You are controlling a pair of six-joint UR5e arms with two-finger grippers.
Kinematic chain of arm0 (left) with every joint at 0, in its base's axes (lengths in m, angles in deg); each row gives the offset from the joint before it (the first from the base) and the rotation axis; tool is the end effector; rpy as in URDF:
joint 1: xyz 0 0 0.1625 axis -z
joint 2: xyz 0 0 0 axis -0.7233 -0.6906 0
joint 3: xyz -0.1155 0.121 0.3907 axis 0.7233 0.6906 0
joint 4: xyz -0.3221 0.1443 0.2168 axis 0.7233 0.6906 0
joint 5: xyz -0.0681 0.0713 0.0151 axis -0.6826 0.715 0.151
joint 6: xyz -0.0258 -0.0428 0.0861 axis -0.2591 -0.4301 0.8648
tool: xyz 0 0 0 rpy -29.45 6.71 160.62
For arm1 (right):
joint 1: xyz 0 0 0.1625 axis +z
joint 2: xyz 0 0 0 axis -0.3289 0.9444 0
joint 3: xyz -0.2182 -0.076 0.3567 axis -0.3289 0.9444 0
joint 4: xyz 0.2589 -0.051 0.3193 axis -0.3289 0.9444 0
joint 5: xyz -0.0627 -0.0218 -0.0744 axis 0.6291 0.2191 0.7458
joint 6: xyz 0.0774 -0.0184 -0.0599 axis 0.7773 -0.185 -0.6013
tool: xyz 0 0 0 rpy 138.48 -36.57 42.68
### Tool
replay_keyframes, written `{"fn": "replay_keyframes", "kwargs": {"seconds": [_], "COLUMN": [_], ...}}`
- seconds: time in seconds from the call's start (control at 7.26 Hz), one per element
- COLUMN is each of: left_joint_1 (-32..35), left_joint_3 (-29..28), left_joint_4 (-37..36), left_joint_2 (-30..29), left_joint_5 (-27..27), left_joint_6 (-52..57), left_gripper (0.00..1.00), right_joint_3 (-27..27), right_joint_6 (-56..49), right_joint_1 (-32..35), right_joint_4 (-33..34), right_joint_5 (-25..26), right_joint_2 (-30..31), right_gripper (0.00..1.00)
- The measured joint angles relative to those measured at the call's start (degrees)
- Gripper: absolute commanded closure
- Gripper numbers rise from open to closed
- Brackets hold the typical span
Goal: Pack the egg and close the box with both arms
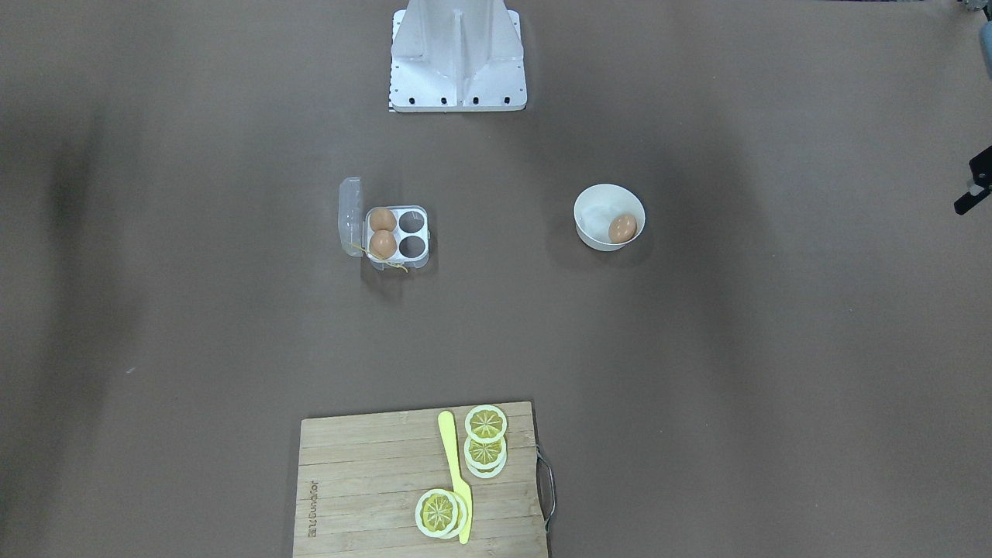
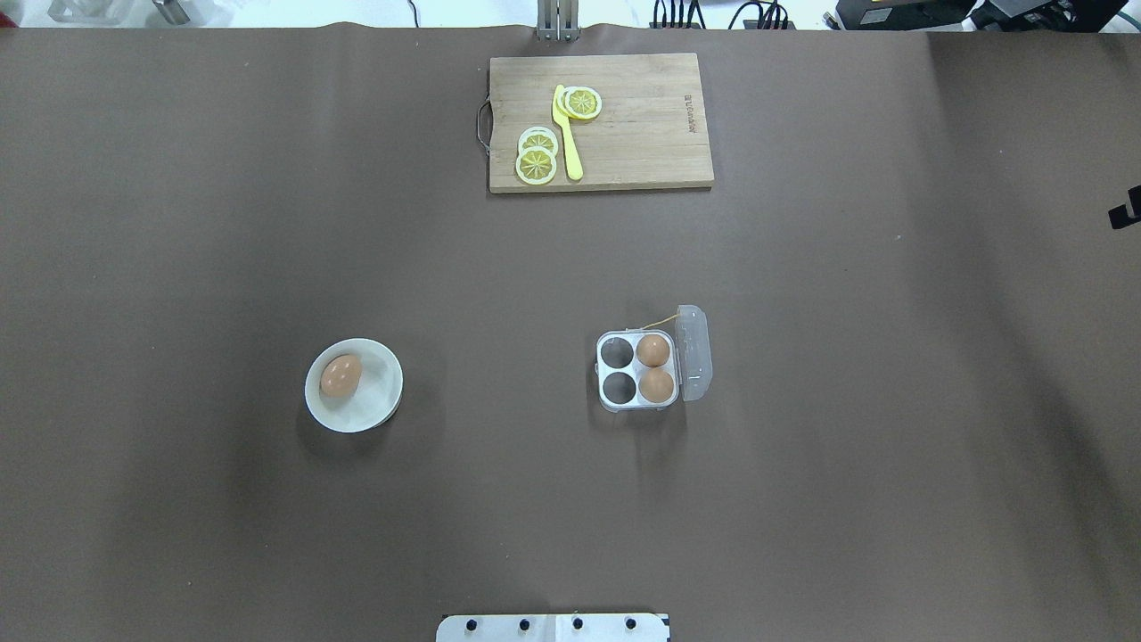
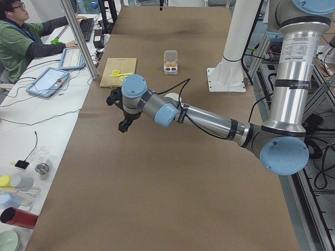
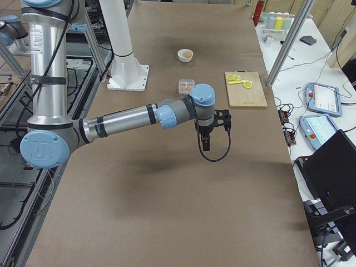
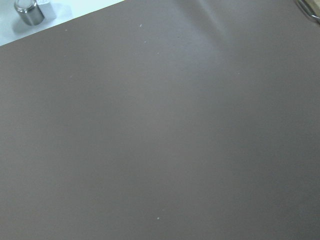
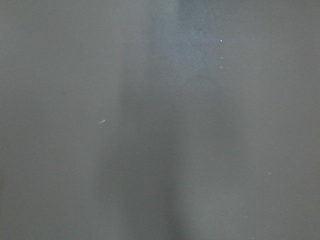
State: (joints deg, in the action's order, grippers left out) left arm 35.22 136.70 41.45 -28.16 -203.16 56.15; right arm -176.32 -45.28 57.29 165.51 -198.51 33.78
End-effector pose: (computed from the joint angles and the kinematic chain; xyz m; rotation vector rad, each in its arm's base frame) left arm 0.0232 -0.5281 0.4548 0.4789 0.9349 0.3658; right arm -0.0520 -0.4909 0.4947 0.1539 -0.8486 0.0018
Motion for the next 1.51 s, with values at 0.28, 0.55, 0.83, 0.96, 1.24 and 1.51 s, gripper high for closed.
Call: {"fn": "replay_keyframes", "kwargs": {"seconds": [0.28, 0.55, 0.83, 0.96, 1.24, 1.51], "left_joint_1": [-7.61, -18.08, -27.13, -31.21, -37.25, -42.43], "left_joint_3": [3.33, 7.38, 9.11, 9.21, 9.17, 8.75], "left_joint_4": [2.95, 4.57, 4.64, 4.48, 4.29, 4.26], "left_joint_2": [-1.4, -2.86, -4.46, -5.16, -5.56, -5.92], "left_joint_5": [2.94, 10.94, 17.01, 19.21, 21.23, 23.95], "left_joint_6": [-12.32, -25.43, -34.1, -37.35, -41.95, -45.01], "left_gripper": [0.02, 0.02, 0.06, 0.08, 0.08, 0.1], "right_joint_3": [-0.73, -1.76, -2.83, -3.25, -4.25, -4.91], "right_joint_6": [6.67, 13.53, 19.04, 20.11, 20.88, 22.31], "right_joint_1": [-3.73, -7.68, -11.23, -12.22, -13.34, -14.79], "right_joint_4": [-0.12, -0.13, -0.13, -0.12, -0.06, -0.05], "right_joint_5": [1.72, 4.19, 7.03, 7.92, 8.42, 8.48], "right_joint_2": [-1.75, -3.41, -4.53, -4.65, -4.73, -5.41], "right_gripper": [0.0, 0.01, 0.04, 0.09, 0.07, 0.01]}}
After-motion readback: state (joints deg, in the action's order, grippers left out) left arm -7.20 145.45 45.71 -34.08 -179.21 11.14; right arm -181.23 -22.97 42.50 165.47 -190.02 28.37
